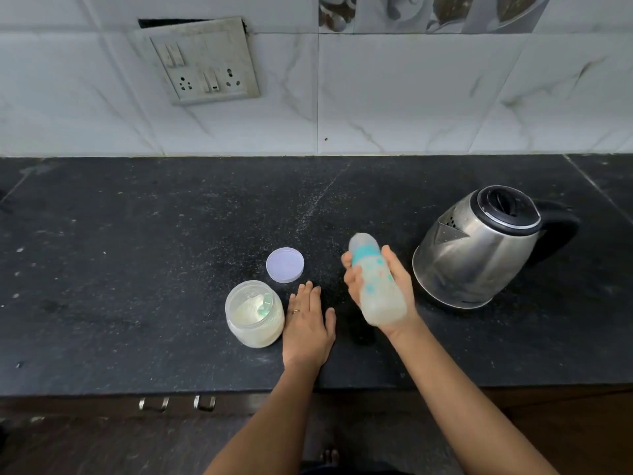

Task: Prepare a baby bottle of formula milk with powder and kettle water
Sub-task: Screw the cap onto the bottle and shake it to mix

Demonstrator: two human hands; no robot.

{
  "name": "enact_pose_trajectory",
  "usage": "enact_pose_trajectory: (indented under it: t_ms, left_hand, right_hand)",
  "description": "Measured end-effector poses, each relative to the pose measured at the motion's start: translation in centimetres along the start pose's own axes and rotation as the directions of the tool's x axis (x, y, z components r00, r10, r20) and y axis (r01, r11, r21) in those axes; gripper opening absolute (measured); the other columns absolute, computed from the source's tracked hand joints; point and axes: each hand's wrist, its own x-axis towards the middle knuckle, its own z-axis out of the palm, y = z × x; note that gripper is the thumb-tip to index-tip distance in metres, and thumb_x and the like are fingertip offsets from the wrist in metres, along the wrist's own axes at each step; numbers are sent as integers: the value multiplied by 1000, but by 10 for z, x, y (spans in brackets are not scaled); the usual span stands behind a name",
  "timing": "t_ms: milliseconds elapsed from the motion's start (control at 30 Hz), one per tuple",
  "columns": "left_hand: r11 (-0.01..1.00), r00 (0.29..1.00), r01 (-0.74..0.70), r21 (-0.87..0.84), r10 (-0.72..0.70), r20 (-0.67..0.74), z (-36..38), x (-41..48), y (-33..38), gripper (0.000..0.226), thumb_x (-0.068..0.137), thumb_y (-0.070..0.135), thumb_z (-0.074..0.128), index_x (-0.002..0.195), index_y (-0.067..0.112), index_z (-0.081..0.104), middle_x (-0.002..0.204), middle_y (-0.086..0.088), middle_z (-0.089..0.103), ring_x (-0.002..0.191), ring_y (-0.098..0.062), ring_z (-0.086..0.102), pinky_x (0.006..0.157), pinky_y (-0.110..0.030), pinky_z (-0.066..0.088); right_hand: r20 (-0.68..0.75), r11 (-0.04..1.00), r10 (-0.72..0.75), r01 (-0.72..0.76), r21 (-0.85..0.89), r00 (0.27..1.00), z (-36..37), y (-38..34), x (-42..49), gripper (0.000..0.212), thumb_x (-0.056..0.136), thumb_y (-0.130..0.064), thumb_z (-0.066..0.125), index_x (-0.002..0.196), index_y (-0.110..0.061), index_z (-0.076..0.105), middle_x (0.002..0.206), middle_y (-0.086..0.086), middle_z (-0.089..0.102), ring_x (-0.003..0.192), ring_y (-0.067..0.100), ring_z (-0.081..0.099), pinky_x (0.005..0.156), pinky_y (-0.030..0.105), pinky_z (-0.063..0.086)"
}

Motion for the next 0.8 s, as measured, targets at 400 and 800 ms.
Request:
enact_pose_trajectory:
  t_ms: [400,800]
  left_hand:
    - [1000,1000,7,-22,-6,12,-1,1,0,53,96,34,36,141,8,39,154,-11,32,145,-24,23,117,-31,1]
    - [999,1000,11,-30,-11,10,0,1,-1,56,96,39,27,143,10,37,155,-9,29,145,-22,21,117,-29,-1]
  right_hand:
    - [20,991,-77,79,-108,997,13,2,3,98,69,-26,82,151,-18,31,102,15,67,72,24,68,59,33,59]
    - [-6,991,-100,100,94,995,-10,-4,5,72,79,-27,72,140,-7,39,111,15,61,85,25,66,72,37,59]
